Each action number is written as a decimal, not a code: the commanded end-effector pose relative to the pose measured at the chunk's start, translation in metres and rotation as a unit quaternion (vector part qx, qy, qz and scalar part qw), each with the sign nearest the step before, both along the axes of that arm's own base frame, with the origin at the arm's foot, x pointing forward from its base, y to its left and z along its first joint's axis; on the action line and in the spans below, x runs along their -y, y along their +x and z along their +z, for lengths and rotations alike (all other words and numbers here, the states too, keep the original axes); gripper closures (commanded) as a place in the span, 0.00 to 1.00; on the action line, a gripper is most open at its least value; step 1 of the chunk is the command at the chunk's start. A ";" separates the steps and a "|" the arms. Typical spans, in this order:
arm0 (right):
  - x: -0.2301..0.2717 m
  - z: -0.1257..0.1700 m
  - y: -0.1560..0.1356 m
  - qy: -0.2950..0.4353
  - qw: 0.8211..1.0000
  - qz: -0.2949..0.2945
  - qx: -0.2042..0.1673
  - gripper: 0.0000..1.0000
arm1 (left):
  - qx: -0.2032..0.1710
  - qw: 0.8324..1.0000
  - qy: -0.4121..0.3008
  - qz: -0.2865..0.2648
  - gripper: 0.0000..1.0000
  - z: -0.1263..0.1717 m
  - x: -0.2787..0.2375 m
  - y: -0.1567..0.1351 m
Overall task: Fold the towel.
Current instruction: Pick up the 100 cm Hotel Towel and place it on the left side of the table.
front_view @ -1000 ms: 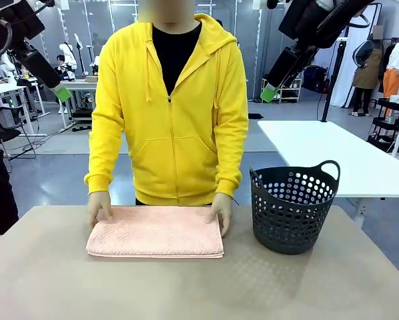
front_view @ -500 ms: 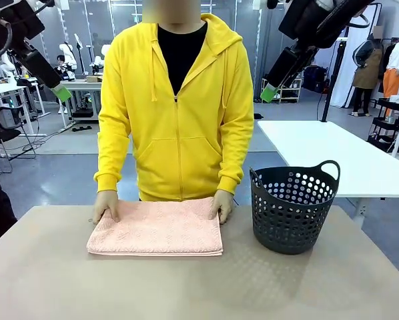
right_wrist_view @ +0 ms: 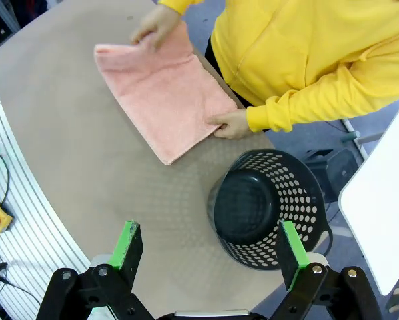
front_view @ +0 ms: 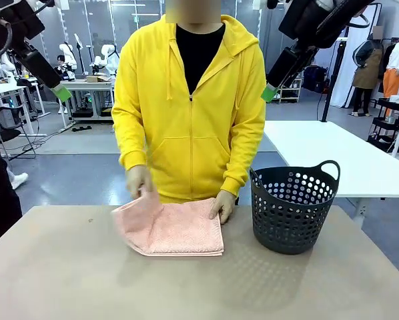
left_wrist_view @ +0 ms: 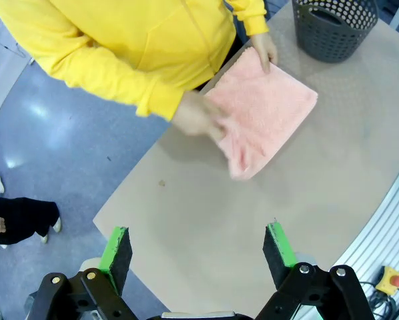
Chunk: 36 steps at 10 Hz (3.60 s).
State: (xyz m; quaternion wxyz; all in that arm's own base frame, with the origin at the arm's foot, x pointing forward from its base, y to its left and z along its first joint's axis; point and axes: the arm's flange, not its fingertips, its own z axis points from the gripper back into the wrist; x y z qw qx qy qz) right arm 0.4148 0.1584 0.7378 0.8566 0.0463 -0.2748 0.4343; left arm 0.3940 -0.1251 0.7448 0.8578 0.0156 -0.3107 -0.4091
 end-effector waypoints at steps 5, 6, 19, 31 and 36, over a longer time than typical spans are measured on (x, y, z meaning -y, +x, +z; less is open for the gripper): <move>0.001 0.002 0.001 -0.002 1.000 -0.002 -0.002 0.00 | -0.005 1.000 0.005 -0.002 0.00 0.004 -0.001 0.001; 0.001 0.002 0.001 -0.002 1.000 -0.002 -0.002 0.00 | -0.005 1.000 0.005 -0.002 0.00 0.004 -0.001 0.001; 0.001 0.002 0.001 -0.002 1.000 -0.002 -0.002 0.00 | -0.005 1.000 0.005 -0.002 0.00 0.004 -0.001 0.001; 0.001 0.002 0.001 -0.002 1.000 -0.002 -0.002 0.00 | -0.005 1.000 0.005 -0.002 0.00 0.004 -0.001 0.001; 0.001 0.002 0.001 -0.002 1.000 -0.002 -0.002 0.00 | -0.005 1.000 0.005 -0.002 0.00 0.004 -0.001 0.001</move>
